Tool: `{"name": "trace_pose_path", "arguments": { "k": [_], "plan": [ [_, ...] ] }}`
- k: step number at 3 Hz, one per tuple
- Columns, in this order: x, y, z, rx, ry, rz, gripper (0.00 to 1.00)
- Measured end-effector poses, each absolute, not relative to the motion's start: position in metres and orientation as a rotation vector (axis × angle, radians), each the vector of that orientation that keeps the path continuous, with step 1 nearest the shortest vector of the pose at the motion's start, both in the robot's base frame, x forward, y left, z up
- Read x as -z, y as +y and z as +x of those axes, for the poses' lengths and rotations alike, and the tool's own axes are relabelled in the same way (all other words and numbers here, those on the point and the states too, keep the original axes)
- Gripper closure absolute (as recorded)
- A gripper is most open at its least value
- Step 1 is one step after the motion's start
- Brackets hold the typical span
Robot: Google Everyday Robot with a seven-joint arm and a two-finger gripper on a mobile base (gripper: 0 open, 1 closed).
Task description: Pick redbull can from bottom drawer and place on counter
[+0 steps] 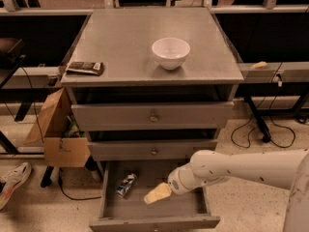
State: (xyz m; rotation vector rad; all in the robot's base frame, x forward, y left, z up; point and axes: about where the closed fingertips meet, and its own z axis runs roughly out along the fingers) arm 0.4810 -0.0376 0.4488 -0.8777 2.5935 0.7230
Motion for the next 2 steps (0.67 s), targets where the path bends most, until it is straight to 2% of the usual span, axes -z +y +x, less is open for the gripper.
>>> {"name": "trace_pose_path", "arguments": {
  "k": [1, 2],
  "plan": [
    [-0.452, -0.036, 0.478, -0.757, 2.555, -0.915, 0.0],
    [-0.449, -0.01, 0.473, -0.753, 2.436, -1.25, 0.0]
  ]
}}
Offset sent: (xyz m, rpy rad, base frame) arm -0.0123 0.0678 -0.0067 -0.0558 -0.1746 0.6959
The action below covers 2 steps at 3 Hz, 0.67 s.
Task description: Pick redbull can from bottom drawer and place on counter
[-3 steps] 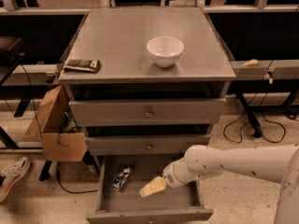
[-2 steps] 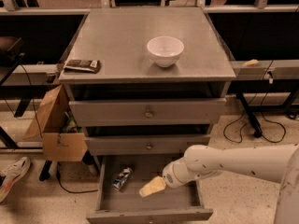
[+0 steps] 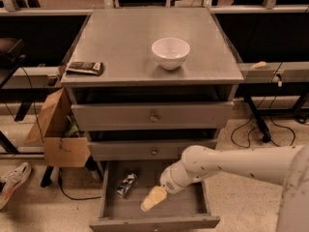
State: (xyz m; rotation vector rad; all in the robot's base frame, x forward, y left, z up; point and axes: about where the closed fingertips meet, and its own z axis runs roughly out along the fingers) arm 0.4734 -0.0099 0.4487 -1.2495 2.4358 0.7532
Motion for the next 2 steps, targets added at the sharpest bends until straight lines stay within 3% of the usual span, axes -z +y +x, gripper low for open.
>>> {"name": "trace_pose_path", "arguments": {
  "k": [2],
  "plan": [
    [-0.402, 0.061, 0.461, -0.633, 2.044, -2.035, 0.0]
  ]
}}
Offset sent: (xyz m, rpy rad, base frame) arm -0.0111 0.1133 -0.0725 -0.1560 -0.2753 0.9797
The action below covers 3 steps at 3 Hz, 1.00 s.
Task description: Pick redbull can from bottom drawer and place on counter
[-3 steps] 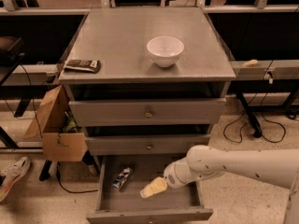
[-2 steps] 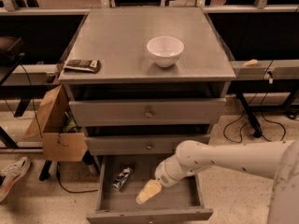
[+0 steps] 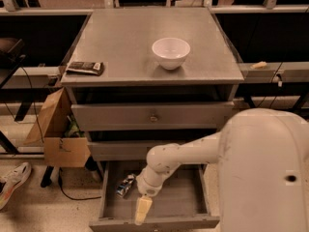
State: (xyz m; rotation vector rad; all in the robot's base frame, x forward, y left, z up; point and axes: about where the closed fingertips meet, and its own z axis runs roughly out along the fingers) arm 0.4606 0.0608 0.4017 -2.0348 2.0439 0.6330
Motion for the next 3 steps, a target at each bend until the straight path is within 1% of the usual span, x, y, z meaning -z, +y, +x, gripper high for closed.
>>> {"name": "trace_pose_path", "arguments": {
  "k": [2, 3],
  "plan": [
    [-0.3985, 0.0645, 0.4598, -0.616, 1.979, -2.101, 0.0],
    [-0.3922, 0.0737, 0.4623, -0.617, 1.837, -2.19, 0.0]
  ]
}}
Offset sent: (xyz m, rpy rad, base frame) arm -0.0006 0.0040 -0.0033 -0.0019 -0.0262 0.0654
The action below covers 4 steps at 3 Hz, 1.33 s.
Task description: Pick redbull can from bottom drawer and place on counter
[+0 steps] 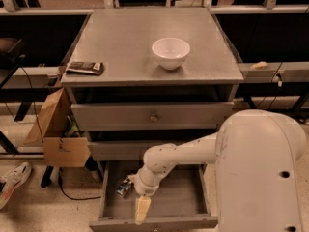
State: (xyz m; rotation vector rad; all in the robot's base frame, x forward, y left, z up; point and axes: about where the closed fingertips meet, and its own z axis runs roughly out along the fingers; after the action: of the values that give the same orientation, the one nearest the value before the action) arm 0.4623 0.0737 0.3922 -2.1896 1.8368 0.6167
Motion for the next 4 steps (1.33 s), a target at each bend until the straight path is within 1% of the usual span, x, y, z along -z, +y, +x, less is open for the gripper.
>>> {"name": "trace_pose_path", "arguments": {
  "k": [1, 2, 3, 4],
  "plan": [
    [-0.375, 0.099, 0.471, -0.609, 1.544, -2.355, 0.0],
    [-0.359, 0.122, 0.481, -0.548, 1.217, -2.511, 0.0],
    [-0.353, 0.137, 0.496, -0.407, 0.979, -2.612, 0.0],
    [-0.352, 0.143, 0.5, -0.382, 0.952, -2.614, 0.0]
  ]
}}
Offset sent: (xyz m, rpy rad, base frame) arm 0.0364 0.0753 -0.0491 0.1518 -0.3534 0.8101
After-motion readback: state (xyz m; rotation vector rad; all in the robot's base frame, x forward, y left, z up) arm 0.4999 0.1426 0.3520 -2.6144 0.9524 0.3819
